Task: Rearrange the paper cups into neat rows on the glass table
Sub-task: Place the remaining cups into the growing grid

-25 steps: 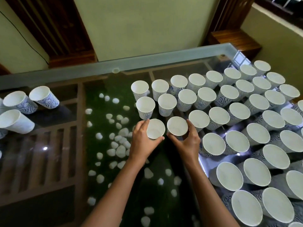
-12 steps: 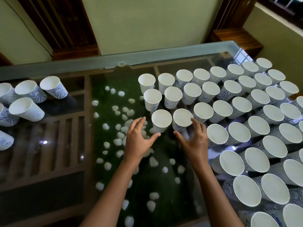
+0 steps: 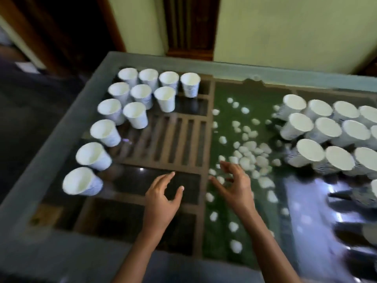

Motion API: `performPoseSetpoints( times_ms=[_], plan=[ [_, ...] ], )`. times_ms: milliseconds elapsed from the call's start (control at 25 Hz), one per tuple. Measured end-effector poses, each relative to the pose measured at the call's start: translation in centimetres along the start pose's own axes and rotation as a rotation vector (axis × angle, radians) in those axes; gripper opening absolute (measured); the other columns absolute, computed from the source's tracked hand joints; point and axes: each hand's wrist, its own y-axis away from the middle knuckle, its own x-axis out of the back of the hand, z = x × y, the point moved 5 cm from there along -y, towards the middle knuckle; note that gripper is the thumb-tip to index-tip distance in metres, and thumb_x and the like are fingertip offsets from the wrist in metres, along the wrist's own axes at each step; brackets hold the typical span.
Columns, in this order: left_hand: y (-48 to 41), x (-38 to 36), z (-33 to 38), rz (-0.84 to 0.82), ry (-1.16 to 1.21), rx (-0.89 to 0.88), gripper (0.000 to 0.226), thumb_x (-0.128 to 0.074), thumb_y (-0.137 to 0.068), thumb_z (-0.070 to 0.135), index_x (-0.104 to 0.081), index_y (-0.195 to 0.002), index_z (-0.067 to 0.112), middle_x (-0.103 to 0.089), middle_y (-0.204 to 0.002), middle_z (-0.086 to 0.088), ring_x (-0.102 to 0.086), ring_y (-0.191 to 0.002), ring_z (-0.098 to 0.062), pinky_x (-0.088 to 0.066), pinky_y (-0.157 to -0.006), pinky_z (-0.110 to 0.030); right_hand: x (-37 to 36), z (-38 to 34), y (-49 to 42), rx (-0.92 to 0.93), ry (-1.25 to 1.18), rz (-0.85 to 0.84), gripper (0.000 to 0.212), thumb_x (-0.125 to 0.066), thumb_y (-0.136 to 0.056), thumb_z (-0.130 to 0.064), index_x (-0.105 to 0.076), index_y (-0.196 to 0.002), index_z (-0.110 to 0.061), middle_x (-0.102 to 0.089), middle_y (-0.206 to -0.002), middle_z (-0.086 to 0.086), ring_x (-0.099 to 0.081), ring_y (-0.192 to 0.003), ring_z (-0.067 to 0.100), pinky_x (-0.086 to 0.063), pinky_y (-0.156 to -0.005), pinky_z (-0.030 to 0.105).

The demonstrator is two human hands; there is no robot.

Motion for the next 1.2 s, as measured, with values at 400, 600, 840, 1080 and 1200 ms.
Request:
performPoseSetpoints(
  times_ms=[400,600,840,1080,1200],
  plan=[
    [0.8,16.8,-12.0,0.387,-0.179,0.191,0.063,-0.082,-0.063,0.010,-0.055,-0.118,-0.004,-0.056,-0.115,-0.022,-0.054,-0.109,-0.034,-0.045,-0.093,-0.038,-20.5,-11.9,1.1,0.091,-0.030,-0.352,0.052,-0.077,-0.072,-0.029,-0.058,-0.117,-0.011,-0.058,-0.109,0.002,-0.056,-0.095,0.010,-0.048,-0.075,0.018],
    [-1.0,17.7,-15.7,0.328,-0.132,0.306,0.093,-0.086,-0.057,0.028,-0.042,-0.132,-0.001,-0.048,-0.129,-0.022,-0.047,-0.121,-0.034,-0.044,-0.096,-0.043,-25.2,-13.8,-0.4,0.034,0.010,-0.368,0.057,-0.076,-0.073,-0.033,-0.053,-0.122,-0.017,-0.057,-0.117,-0.001,-0.053,-0.097,0.006,-0.045,-0.079,0.018],
    [-2.6,18.6,-17.7,0.434,0.013,0.325,0.074,-0.086,-0.056,0.027,-0.054,-0.119,0.005,-0.060,-0.117,-0.013,-0.051,-0.105,-0.014,-0.049,-0.085,-0.033,-28.2,-14.6,-2.9,-0.041,0.015,-0.346,0.073,-0.079,-0.068,-0.036,-0.046,-0.129,-0.016,-0.055,-0.128,0.004,-0.055,-0.111,0.018,-0.050,-0.093,0.037],
    [-3.3,21.2,-19.9,0.488,-0.009,0.328,0.074,-0.086,-0.058,0.026,-0.053,-0.121,0.005,-0.058,-0.122,-0.013,-0.053,-0.110,-0.020,-0.052,-0.087,-0.043,-31.6,-15.7,-3.8,0.003,-0.058,-0.321,0.084,-0.085,-0.059,-0.035,-0.042,-0.130,-0.022,-0.053,-0.132,0.001,-0.051,-0.117,0.015,-0.043,-0.098,0.037],
    [-3.5,21.7,-20.3,0.495,0.001,0.336,0.074,-0.086,-0.058,0.025,-0.052,-0.122,0.006,-0.058,-0.122,-0.012,-0.054,-0.110,-0.020,-0.053,-0.086,-0.045,-32.8,-15.7,-4.1,-0.016,-0.114,-0.295,0.082,-0.084,-0.058,-0.039,-0.042,-0.127,-0.029,-0.053,-0.130,-0.004,-0.049,-0.109,0.006,-0.041,-0.090,0.023]
  ],
)
